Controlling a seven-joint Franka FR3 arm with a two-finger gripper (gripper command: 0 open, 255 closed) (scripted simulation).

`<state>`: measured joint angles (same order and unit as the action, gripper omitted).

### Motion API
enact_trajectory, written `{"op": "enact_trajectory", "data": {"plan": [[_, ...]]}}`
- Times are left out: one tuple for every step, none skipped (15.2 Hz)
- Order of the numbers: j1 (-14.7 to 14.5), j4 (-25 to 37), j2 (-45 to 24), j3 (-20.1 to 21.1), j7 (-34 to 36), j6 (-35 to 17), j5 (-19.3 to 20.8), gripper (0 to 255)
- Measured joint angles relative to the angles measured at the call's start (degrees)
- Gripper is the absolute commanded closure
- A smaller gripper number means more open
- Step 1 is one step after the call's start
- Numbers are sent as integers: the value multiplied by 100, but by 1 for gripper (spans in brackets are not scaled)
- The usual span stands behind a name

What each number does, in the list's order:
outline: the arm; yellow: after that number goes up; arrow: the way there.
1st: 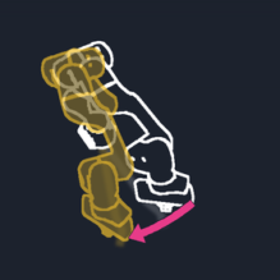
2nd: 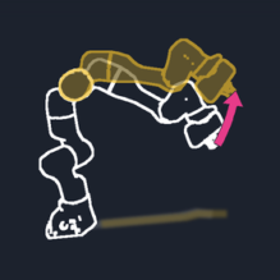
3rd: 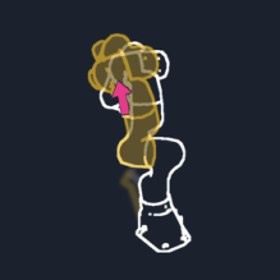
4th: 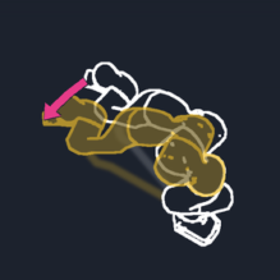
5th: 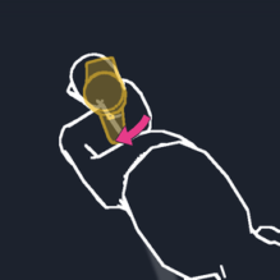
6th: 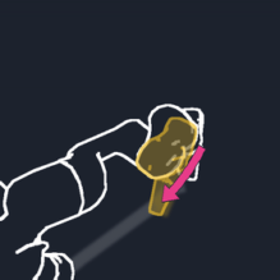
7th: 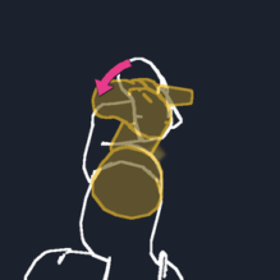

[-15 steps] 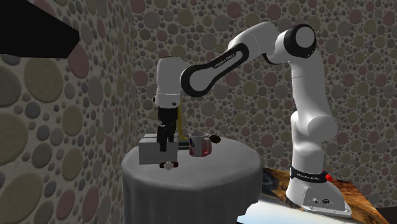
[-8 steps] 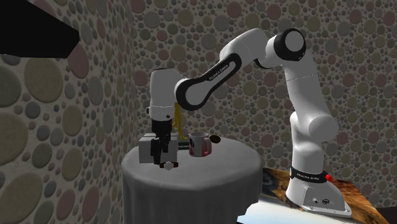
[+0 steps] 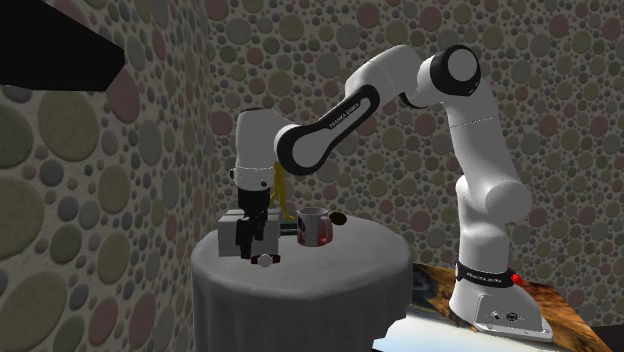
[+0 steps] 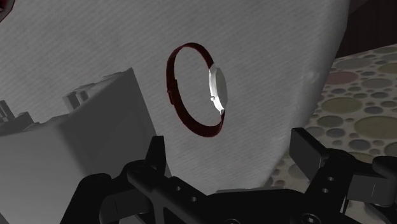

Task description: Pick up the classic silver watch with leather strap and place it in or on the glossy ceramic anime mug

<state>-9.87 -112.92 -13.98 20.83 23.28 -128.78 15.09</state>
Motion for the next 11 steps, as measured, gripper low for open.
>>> {"op": "enact_trajectory", "data": {"plan": [[-3,2,-5,0,20,-10,8,0],[0,2,-5,4,10,-7,11,255],[6,-21,12,7,-4,-31,11,255],[12,-60,32,6,-8,-87,12,255],[16,-98,52,5,-7,-148,16,255],[18,-90,27,2,-14,-175,23,255],[17,-47,4,0,-18,-145,24,255],[21,-28,2,2,-29,-118,8,255],[23,-18,0,5,-34,-101,-3,255],[18,6,-20,3,-23,-77,0,255],[15,26,-30,3,-22,-52,-2,255]]}}
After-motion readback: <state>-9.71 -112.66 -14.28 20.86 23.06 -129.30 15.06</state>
